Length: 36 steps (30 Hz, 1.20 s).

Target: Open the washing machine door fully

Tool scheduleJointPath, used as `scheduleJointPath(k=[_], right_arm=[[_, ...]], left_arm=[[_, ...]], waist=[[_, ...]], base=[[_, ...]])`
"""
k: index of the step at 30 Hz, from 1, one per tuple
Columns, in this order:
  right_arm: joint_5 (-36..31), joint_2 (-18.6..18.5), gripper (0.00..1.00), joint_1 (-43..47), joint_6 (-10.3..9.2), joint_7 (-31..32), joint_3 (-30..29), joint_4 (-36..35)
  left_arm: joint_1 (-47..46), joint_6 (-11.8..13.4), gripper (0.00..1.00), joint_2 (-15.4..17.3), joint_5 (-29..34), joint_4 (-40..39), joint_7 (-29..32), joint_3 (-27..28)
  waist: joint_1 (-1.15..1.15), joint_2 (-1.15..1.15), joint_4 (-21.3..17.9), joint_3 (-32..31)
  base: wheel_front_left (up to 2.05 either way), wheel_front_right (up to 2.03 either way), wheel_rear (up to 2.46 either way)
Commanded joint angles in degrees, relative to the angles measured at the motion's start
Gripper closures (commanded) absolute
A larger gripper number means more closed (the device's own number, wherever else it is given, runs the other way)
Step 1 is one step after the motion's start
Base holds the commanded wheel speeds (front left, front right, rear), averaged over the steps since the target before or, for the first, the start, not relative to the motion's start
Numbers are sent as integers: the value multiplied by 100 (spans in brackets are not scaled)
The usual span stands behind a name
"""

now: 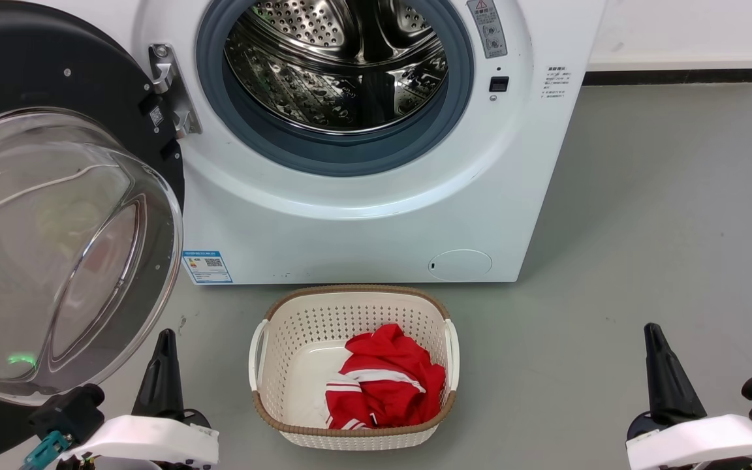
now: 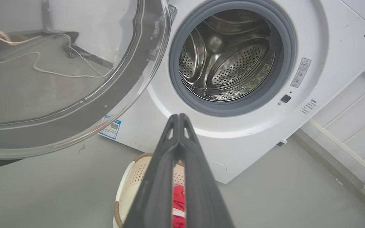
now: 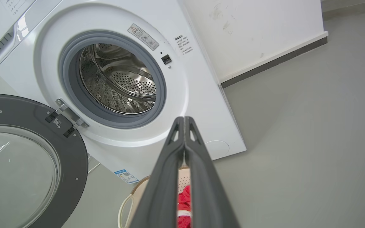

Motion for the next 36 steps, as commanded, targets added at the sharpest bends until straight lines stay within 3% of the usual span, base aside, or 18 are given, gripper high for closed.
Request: scheduleJointPath(k=[1,36], right_arm=[[206,-57,100,-169,0,36,5,-52],[3037,-123,100,-512,0,634,-78,299]], left_arm=[[-163,-17,100,22,-186,-58,43,4],[-387,-56,100,16,-2982,190,736,32]], waist=[[0,0,0,-1],[0,0,-22,-39]], base=[[0,0,0],[0,0,0]])
